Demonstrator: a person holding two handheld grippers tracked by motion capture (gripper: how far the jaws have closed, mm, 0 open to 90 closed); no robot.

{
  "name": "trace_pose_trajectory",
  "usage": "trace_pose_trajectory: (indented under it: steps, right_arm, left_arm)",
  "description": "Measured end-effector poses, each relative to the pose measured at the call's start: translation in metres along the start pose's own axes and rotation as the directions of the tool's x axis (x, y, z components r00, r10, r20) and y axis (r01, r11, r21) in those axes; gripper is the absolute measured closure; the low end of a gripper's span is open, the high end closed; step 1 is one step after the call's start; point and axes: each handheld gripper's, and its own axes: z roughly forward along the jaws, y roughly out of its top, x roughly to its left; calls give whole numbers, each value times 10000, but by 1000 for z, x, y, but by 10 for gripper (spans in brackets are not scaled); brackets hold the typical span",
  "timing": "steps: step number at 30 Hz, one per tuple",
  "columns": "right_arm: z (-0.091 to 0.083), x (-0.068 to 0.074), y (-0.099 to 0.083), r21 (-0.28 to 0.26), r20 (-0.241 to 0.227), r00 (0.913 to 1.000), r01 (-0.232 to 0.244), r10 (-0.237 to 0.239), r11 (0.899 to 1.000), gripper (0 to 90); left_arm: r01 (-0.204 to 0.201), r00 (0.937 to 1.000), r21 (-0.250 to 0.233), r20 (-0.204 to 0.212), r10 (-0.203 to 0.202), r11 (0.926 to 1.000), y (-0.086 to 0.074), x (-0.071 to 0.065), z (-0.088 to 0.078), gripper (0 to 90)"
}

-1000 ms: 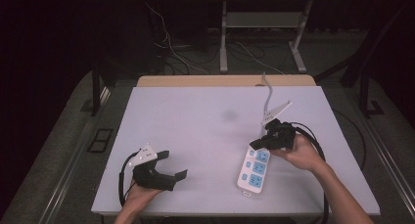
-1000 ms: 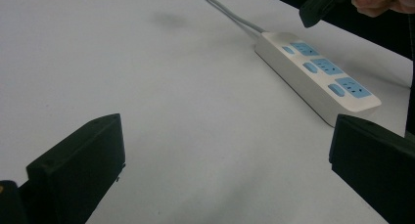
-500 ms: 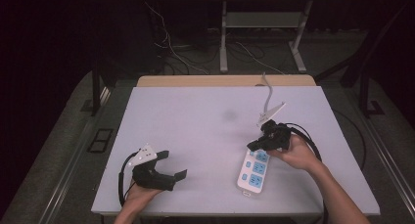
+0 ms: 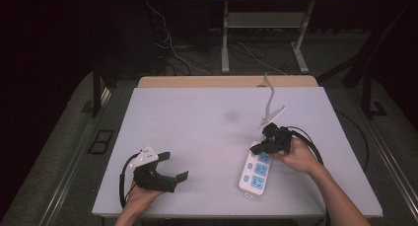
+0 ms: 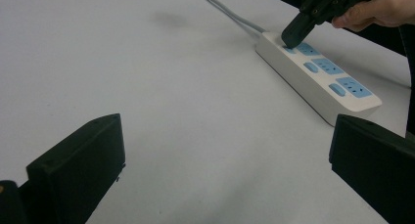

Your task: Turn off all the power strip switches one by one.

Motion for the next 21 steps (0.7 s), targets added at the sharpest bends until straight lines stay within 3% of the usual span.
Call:
trace_pose_trajectory:
  steps: [17,21]
  right_arm:
    - [1,2,-3,-194,79,9999,-63,65,9998,900]
    - [1,0,-4,-266,3,9996,-273,273,9993,900]
  left_arm:
    - [29,10000,32,14,-29,10000,0,-1,1,0]
    - [31,10000,35,10,-31,10000,0,-1,1,0]
